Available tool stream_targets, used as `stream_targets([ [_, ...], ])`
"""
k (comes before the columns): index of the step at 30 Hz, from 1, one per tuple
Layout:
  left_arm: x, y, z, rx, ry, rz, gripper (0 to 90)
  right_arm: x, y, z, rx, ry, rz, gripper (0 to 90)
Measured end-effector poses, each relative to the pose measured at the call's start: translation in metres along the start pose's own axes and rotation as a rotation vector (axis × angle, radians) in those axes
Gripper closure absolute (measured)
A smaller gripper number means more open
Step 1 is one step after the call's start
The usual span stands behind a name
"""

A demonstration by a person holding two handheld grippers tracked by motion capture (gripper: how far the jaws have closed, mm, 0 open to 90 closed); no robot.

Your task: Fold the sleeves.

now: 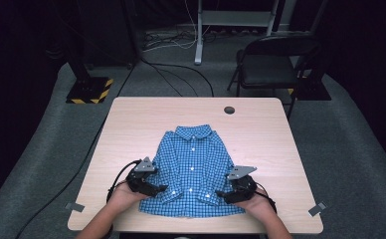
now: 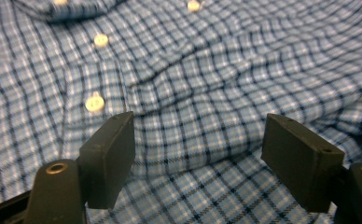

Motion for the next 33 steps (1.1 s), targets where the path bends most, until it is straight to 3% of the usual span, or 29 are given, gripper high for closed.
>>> stream_targets([
  [10,0.004,-0.004,-0.004,-0.003,-0.013,0.007,17.0,0.005,0.001,-0.001,-0.013,-0.006,-0.047,25.9],
  [23,0.003,-0.005,-0.003,-0.011,-0.019,0.005,17.1,0.003,-0.003,0.001,-0.032,0.006,-0.059,26.7],
  [28,-0.001,-0.006,0.002,-0.021,0.003,0.011,17.1,-0.005,-0.001,0.004,-0.015,0.047,-0.047,26.2],
  [33,0.000,-0.011,0.005,-0.034,0.007,0.020,17.1,-0.004,0.004,0.007,0.013,0.051,-0.048,25.6],
])
Point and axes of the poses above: each handheld gripper's, and its own axes: z roughly backward along the jaws, x roughly out of its underside, y roughly to its right, the point moved 10 cm from there along -z, roughly forward along the jaws, and after that the axes turned 11 degrees about y, right-handed, at the moved point
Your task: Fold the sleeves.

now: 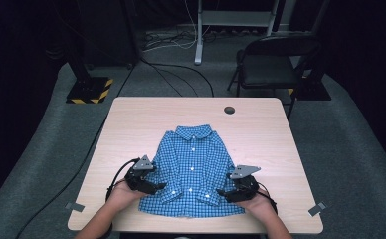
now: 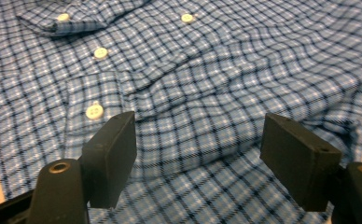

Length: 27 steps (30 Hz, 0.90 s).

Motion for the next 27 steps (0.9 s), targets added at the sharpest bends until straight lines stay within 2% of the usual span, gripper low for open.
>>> stream_targets([
  [7,0.001,-0.011,0.005,-0.025,0.021,0.033,17.1,0.002,0.011,0.003,0.056,0.000,-0.018,25.6],
  [11,0.000,-0.012,0.007,-0.023,0.034,0.047,17.1,0.000,0.017,0.005,0.084,0.017,-0.034,25.1],
  [15,-0.001,-0.004,0.005,0.004,0.035,0.028,17.0,0.001,0.022,0.004,0.108,0.015,-0.049,24.6],
  [20,-0.004,0.012,0.000,0.047,0.032,-0.013,17.0,0.001,0.021,0.002,0.115,0.005,-0.036,24.6],
  [27,-0.003,0.018,-0.005,0.066,0.018,-0.034,16.8,0.001,0.021,0.001,0.120,0.001,-0.031,24.6],
])
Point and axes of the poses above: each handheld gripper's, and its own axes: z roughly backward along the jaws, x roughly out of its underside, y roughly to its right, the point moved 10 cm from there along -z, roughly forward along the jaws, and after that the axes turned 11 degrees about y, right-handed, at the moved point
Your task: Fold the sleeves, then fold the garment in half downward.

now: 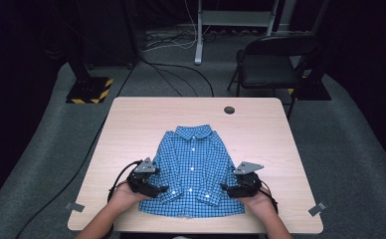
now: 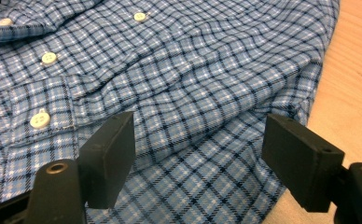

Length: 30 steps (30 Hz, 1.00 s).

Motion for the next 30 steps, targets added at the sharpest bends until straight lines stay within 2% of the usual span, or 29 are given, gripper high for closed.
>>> stream_targets([
  [6,0.0021,0.0034,-0.0033,0.005,-0.019,-0.026,16.3,0.0008,-0.0002,-0.0013,0.003,-0.010,0.002,24.6],
  [16,0.0050,0.0020,-0.0052,0.009,-0.025,-0.006,15.5,0.0008,-0.0006,-0.0016,0.002,-0.008,0.005,24.6],
  [26,0.0046,0.0025,-0.0052,0.001,-0.032,-0.026,15.0,-0.0003,-0.0014,0.0012,0.002,-0.001,-0.003,23.1],
  [30,0.0030,0.0018,-0.0030,0.000,-0.025,-0.022,14.9,-0.0034,-0.0031,0.0009,-0.009,0.011,-0.010,22.2],
])
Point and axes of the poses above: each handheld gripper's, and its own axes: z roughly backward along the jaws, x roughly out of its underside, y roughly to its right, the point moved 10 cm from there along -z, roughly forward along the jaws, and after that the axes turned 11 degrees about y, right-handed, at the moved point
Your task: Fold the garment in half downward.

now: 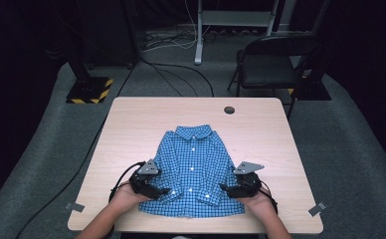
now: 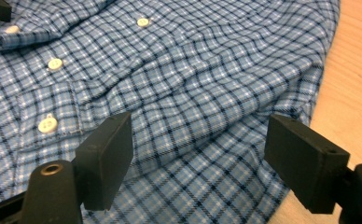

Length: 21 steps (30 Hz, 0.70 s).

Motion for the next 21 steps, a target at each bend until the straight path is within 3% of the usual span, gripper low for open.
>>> stream_targets([
  [7,-0.006,-0.003,0.006,-0.008,0.032,0.029,14.8,0.003,-0.004,-0.002,-0.013,-0.019,0.014,21.7],
  [21,-0.002,-0.004,0.002,-0.001,0.014,0.036,13.7,0.011,-0.012,-0.004,-0.054,-0.072,0.044,20.6],
])
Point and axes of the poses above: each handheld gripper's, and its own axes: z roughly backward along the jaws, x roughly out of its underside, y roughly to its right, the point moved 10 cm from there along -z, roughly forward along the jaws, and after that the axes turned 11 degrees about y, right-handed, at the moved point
